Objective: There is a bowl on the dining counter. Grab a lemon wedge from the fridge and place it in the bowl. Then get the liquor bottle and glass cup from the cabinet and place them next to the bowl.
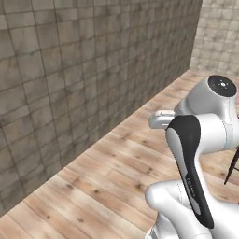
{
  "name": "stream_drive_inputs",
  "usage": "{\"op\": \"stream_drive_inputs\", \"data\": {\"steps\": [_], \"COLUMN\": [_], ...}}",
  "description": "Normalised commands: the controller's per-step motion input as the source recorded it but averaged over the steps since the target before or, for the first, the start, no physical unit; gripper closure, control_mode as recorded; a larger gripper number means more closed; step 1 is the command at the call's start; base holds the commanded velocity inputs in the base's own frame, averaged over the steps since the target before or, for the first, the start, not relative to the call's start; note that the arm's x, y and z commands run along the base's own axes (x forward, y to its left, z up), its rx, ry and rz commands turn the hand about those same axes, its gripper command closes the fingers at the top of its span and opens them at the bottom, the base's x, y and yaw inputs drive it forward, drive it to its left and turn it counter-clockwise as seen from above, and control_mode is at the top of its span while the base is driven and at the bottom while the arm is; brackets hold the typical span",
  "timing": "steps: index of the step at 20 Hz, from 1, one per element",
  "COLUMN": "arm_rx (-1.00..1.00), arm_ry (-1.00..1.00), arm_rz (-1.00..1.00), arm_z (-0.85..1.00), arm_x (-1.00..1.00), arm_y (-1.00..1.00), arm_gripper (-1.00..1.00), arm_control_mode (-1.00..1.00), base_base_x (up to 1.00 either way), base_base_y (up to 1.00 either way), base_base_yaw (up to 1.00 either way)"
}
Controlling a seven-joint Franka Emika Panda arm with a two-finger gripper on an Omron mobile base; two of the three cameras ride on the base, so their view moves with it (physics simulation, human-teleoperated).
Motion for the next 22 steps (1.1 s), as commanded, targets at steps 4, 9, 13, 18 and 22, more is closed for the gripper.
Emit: {"op": "stream_drive_inputs", "data": {"steps": [4,9,13,18,22], "arm_rx": [0.0,0.0,0.0,0.0,0.0], "arm_ry": [0.0,0.0,0.0,0.0,0.0], "arm_rz": [0.0,0.0,0.0,0.0,0.0], "arm_z": [0.0,0.0,0.0,0.0,0.0], "arm_x": [0.0,0.0,0.0,0.0,0.0], "arm_y": [0.0,0.0,0.0,0.0,0.0], "arm_gripper": [1.0,1.0,1.0,1.0,1.0], "arm_control_mode": [1.0,1.0,1.0,1.0,1.0], "base_base_x": [0.87,0.89,0.98,1.0,1.0], "base_base_y": [0.29,0.28,0.22,0.14,0.07], "base_base_yaw": [-0.52,-0.51,-0.48,-0.44,-0.37]}}
